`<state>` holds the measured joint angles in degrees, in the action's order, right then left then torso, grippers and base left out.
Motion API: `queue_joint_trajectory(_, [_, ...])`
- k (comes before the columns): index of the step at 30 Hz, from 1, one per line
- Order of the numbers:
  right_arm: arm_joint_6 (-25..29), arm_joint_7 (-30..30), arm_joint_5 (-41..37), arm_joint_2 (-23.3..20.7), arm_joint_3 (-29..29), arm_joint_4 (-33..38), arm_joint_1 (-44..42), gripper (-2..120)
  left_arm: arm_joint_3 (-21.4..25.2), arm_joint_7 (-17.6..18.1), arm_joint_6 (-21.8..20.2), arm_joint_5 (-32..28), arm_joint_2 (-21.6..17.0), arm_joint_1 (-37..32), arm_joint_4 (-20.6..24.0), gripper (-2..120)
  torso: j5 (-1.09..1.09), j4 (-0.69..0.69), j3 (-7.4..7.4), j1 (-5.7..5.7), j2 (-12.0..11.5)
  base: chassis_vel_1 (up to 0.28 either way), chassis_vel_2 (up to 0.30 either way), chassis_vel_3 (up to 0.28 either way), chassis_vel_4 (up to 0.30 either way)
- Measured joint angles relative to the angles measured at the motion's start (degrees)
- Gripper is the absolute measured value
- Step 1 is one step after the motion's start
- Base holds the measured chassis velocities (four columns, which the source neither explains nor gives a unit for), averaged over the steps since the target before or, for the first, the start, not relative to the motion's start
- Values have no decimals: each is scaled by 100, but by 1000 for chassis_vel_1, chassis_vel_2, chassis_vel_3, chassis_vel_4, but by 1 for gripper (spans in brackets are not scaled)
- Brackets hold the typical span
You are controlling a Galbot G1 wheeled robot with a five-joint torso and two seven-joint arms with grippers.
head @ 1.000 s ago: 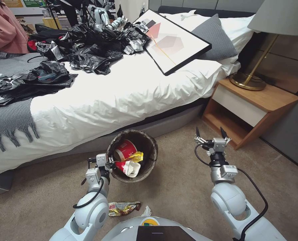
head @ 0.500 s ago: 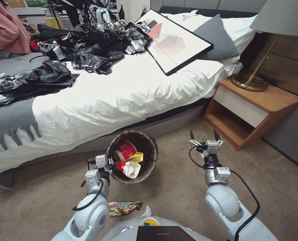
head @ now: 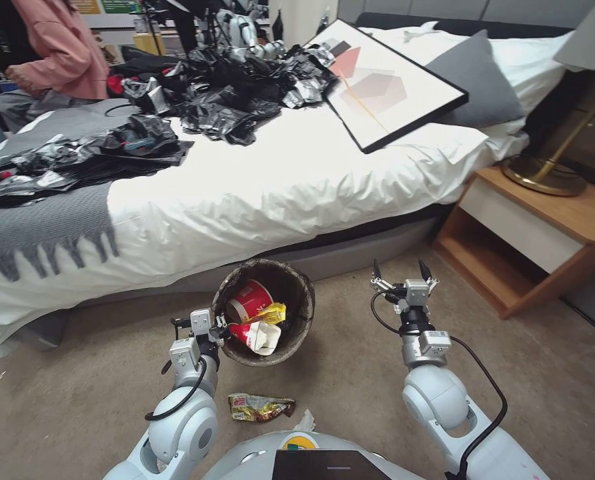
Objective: Pick up the trash bin, then pick up the garbage from the floor and place it into the trash bin.
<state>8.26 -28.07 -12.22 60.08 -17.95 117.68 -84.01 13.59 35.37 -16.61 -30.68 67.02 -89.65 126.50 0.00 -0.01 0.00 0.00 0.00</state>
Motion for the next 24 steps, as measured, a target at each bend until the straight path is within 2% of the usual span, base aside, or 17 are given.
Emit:
queue_joint_trajectory(13, [-60,-12,-15,11,142,-80,122,100,5,0,4,0,12,22,-8,0,-1,1,0,0,0,96,90,94,87])
queue_joint_trajectory(24, [-81,-34,-23,24,208,-114,183,100,2,0,2,1,18,46,-44,0,0,1,0,0,0,20,22,32,21])
